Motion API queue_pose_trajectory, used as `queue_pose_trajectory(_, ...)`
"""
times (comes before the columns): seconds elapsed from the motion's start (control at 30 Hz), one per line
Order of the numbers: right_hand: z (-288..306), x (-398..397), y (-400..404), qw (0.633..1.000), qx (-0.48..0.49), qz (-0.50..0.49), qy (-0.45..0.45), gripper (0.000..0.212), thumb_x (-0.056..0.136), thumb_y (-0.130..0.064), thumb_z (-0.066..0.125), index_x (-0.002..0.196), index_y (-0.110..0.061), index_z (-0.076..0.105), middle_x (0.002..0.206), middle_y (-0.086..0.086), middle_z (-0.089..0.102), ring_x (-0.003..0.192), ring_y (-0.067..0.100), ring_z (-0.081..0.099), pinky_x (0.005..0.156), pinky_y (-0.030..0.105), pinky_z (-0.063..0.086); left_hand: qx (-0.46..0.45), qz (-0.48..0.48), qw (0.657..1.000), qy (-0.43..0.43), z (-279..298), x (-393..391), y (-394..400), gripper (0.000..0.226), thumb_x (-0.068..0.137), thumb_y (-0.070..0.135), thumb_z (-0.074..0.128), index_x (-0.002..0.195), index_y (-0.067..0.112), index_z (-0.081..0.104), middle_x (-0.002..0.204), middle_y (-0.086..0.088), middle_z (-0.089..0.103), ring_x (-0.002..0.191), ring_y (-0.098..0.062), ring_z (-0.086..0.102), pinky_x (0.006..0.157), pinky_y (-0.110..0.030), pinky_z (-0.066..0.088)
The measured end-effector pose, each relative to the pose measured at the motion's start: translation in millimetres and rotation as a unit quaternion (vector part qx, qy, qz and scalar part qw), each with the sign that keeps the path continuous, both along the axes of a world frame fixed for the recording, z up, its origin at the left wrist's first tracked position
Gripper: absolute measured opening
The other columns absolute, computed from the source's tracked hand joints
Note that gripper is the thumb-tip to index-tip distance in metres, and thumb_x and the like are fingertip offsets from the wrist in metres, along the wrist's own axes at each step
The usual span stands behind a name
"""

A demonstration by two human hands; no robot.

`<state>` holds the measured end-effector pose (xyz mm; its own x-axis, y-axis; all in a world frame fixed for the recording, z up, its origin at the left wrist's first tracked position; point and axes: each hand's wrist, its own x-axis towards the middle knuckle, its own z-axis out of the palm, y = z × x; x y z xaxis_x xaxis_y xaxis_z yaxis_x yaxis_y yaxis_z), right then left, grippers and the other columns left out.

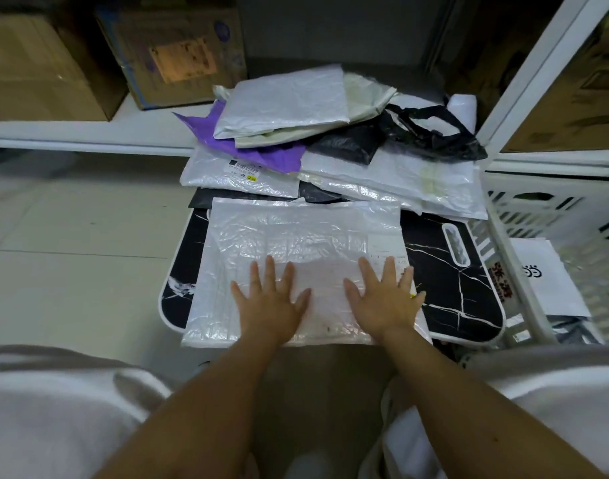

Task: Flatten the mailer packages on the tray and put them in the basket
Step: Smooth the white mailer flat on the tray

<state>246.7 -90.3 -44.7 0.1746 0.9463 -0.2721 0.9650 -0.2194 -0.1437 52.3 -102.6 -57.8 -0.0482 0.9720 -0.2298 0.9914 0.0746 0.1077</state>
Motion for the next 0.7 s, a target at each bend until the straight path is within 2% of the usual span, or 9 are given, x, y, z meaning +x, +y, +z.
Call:
queue_pose_trajectory(0.2, 6, 12, 2, 0.999, -0.034, -0.008, 0.01, 0.066, 0.089, -0.075, 0.01, 0.149, -0.049, -0.003, 0.161, 0.005, -0.015, 0.146, 0.04, -0.011, 0.114, 0.062, 0.0, -0.033, 0.077, 0.996, -0.013, 7, -33, 2, 0.059, 0.095, 0.057, 0.0, 0.148, 0.038, -0.018, 0.157, -0.002, -0.023, 0.144, -0.03, -0.02, 0.111, -0.066, -0.003)
queue_pose_trajectory(0.27, 7, 13, 5, 0.998, -0.04, -0.023, 0.037, 0.063, 0.093, -0.069, 0.013, 0.15, -0.047, 0.004, 0.162, 0.004, -0.01, 0.147, 0.038, -0.007, 0.114, 0.06, 0.002, -0.06, 0.126, 0.99, -0.011, 11, -44, 5, 0.058, 0.096, 0.056, 0.003, 0.148, 0.037, -0.016, 0.158, -0.002, -0.022, 0.145, -0.031, -0.018, 0.11, -0.067, -0.001)
queue_pose_trajectory(0.3, 8, 14, 6, 0.997, -0.03, -0.039, 0.052, 0.061, 0.093, -0.066, 0.017, 0.15, -0.043, 0.012, 0.162, 0.006, -0.003, 0.147, 0.037, 0.0, 0.115, 0.059, 0.007, -0.069, 0.16, 0.985, -0.014, 13, -50, 7, 0.059, 0.097, 0.055, 0.006, 0.149, 0.037, -0.014, 0.159, -0.002, -0.02, 0.145, -0.032, -0.016, 0.109, -0.067, 0.002)
queue_pose_trajectory(0.37, 14, 15, 8, 0.992, 0.02, -0.1, 0.076, 0.06, 0.092, -0.06, 0.03, 0.143, -0.029, 0.031, 0.153, 0.015, 0.024, 0.137, 0.037, 0.027, 0.11, 0.056, 0.028, -0.073, 0.239, 0.968, -0.034, 19, -61, 11, 0.061, 0.097, 0.052, 0.017, 0.151, 0.03, -0.002, 0.16, -0.007, -0.009, 0.146, -0.034, -0.006, 0.11, -0.065, 0.011)
queue_pose_trajectory(0.43, 24, 18, 8, 0.974, 0.068, -0.194, 0.096, 0.057, 0.091, -0.052, 0.042, 0.134, -0.014, 0.038, 0.136, 0.017, 0.041, 0.122, 0.034, 0.041, 0.097, 0.05, 0.042, -0.05, 0.295, 0.953, -0.053, 29, -70, 15, 0.062, 0.097, 0.044, 0.031, 0.149, 0.016, 0.014, 0.155, -0.017, 0.014, 0.143, -0.035, 0.014, 0.108, -0.057, 0.025)
queue_pose_trajectory(0.5, 31, 20, 8, 0.956, 0.064, -0.261, 0.114, 0.057, 0.092, -0.046, 0.047, 0.133, -0.008, 0.035, 0.132, 0.018, 0.043, 0.119, 0.035, 0.044, 0.092, 0.048, 0.043, -0.02, 0.308, 0.949, -0.065, 40, -76, 17, 0.054, 0.095, 0.032, 0.041, 0.142, 0.008, 0.026, 0.145, -0.019, 0.032, 0.134, -0.035, 0.03, 0.103, -0.05, 0.034)
queue_pose_trajectory(0.57, 35, 22, 8, 0.944, 0.039, -0.294, 0.144, 0.055, 0.09, -0.043, 0.049, 0.131, -0.008, 0.034, 0.13, 0.017, 0.045, 0.114, 0.036, 0.048, 0.092, 0.048, 0.044, -0.02, 0.319, 0.943, -0.089, 50, -78, 20, 0.05, 0.093, 0.022, 0.046, 0.137, 0.005, 0.029, 0.14, -0.021, 0.038, 0.13, -0.038, 0.035, 0.101, -0.05, 0.035)
queue_pose_trajectory(0.7, 45, 20, 6, 0.93, 0.017, -0.314, 0.191, 0.038, 0.087, -0.032, 0.053, 0.111, -0.014, 0.03, 0.113, 0.013, 0.056, 0.103, 0.034, 0.054, 0.091, 0.051, 0.046, -0.057, 0.363, 0.923, -0.116, 58, -84, 21, 0.047, 0.089, 0.012, 0.049, 0.134, 0.001, 0.041, 0.136, -0.022, 0.046, 0.126, -0.039, 0.043, 0.103, -0.048, 0.036)
